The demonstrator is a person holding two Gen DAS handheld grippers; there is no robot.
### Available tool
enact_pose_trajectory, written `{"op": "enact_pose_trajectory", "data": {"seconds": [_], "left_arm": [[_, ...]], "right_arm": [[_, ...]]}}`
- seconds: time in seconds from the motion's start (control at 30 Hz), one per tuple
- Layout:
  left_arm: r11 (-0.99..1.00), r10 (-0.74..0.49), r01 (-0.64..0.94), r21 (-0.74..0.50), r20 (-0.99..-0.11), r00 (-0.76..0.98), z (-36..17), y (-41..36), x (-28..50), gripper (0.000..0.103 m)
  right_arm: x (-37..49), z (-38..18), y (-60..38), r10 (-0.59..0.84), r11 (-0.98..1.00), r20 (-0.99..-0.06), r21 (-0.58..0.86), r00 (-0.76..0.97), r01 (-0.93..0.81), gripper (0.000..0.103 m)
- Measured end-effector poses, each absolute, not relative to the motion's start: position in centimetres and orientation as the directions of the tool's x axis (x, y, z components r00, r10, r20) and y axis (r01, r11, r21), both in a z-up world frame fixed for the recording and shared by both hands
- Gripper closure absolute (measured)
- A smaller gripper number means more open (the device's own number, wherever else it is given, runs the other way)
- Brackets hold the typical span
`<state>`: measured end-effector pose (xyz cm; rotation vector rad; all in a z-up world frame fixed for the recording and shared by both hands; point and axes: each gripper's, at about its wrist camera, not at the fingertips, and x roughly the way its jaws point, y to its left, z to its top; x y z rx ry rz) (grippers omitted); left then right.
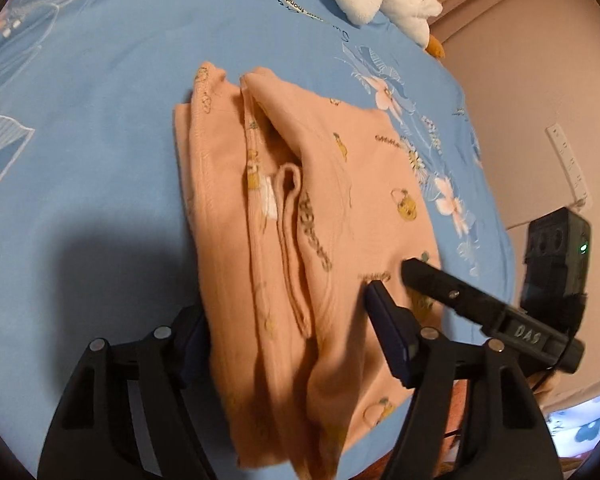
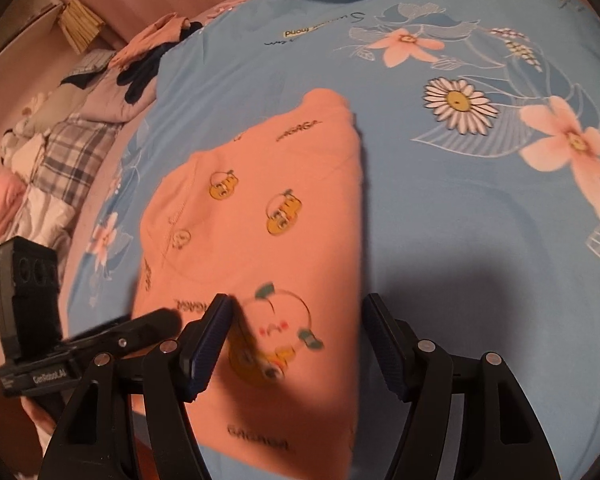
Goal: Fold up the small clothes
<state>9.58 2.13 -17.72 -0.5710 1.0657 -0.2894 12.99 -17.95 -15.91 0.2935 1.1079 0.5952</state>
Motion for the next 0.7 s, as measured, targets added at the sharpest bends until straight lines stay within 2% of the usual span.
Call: {"op": "enact_pose_trajectory", "data": {"seconds": [0.03, 0.07, 0.17, 0.3, 0.33, 0.43, 0.7], "left_arm": [[0.811, -0.499, -0.05, -0.583, -0.734, 0.46, -17.8, 2.3, 9.9, 0.038], [0.802, -0.507, -0.061, -0.594, -0.731, 0.456, -18.0, 2.6, 10.1, 0.046], [0.774, -0.534, -0.078, -0.629, -0.714, 0.452, -18.2, 3.2, 10.4, 0.058], [0.754, -0.544, -0.096, -0.65, -0.7, 0.462, -18.1, 3.1, 10.3, 0.07], [0.753, -0.542, -0.099, -0.65, -0.7, 0.465, -17.9, 3.0, 10.2, 0.07], [0.769, -0.522, -0.097, -0.632, -0.708, 0.476, -16.9, 2.6, 9.6, 0.073], [0.829, -0.466, -0.018, -0.559, -0.708, 0.53, -12.4, 0.4, 7.8, 0.073]], "right_arm": [[13.2, -16.0, -17.7, 0.589, 0.805, -0.745, 0.509, 0.312, -0.305, 0.035], [13.3, -16.1, -17.5, 0.588, 0.806, -0.747, 0.509, 0.309, -0.302, 0.035], [13.5, -16.1, -17.0, 0.588, 0.806, -0.744, 0.505, 0.317, -0.309, 0.036], [13.6, -16.0, -16.7, 0.562, 0.825, -0.756, 0.481, 0.335, -0.296, 0.055], [13.6, -15.7, -16.8, 0.559, 0.827, -0.757, 0.479, 0.339, -0.295, 0.063], [13.0, -14.5, -17.0, 0.567, 0.821, -0.743, 0.477, 0.356, -0.313, 0.075], [11.7, -11.8, -17.7, 0.579, 0.813, -0.708, 0.461, 0.405, -0.356, 0.077]]}}
